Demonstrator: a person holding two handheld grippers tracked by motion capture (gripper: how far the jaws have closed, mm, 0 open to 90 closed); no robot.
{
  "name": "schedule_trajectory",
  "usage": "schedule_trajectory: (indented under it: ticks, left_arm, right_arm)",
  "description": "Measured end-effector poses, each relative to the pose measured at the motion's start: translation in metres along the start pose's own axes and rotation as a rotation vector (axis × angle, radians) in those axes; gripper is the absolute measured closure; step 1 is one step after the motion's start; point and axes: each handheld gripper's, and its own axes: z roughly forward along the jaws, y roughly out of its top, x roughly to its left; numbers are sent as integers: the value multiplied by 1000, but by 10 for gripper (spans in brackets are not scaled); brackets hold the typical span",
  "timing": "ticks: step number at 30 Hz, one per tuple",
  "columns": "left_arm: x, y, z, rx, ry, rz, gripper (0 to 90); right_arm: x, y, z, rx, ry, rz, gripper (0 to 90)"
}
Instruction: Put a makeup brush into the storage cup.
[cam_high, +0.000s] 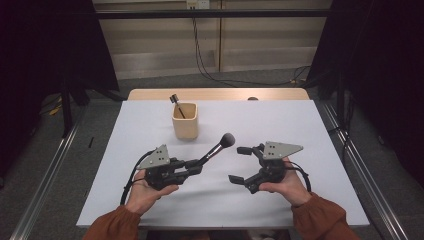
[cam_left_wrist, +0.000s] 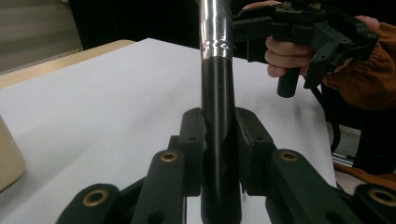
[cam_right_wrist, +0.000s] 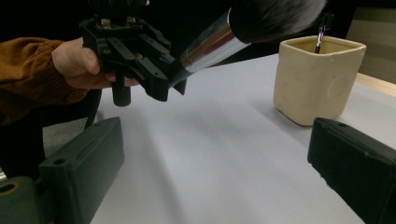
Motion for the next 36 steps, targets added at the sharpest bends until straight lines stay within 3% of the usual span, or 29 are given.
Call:
schedule_trajectory:
  ticks: [7,29,36]
  left_arm:
    - [-2,0,3,1,-6,6,746]
    - [-3,0,8,11,-23,18,746]
    - [-5,-3,12,25,-35,27,745]
  right_arm:
    - [1,4,7,-6,10,19,47]
    - [-2,12,27,-57,60,80,442]
    - [-2,12,28,-67,78,103,526]
